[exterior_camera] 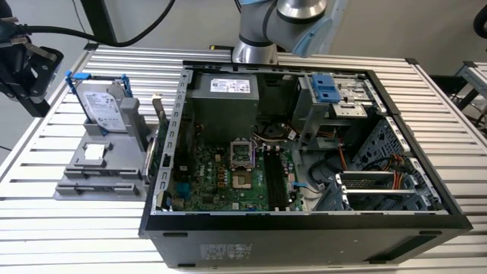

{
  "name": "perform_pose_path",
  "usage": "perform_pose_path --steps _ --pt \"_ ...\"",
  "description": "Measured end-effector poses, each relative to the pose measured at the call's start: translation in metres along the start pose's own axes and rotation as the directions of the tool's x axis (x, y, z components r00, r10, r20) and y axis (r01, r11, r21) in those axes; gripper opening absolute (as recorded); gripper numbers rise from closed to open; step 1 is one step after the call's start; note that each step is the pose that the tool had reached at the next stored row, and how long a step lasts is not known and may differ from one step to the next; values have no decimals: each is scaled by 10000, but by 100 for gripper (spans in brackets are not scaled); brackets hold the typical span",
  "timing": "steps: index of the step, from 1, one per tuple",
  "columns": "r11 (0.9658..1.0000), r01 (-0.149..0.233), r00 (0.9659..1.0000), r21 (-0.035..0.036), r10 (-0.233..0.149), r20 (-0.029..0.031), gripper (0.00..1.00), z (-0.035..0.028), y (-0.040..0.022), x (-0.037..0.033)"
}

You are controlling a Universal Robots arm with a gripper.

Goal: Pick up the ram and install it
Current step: 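Pick up the ram and move it above insertion slot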

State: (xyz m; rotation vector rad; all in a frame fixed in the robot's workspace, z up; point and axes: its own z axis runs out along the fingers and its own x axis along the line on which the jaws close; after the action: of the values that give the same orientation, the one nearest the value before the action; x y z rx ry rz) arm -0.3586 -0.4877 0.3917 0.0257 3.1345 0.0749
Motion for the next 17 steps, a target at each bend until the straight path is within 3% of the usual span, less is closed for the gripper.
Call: perform_pose_path --steps 8,13,17 --pt "9999 121 9999 -1 -121 -5 0 -1 0 0" --pt "9988 496 9988 -2 -496 -25 0 -4 0 0" --pt "9954 954 9954 -7 -954 -45 0 -3 0 0"
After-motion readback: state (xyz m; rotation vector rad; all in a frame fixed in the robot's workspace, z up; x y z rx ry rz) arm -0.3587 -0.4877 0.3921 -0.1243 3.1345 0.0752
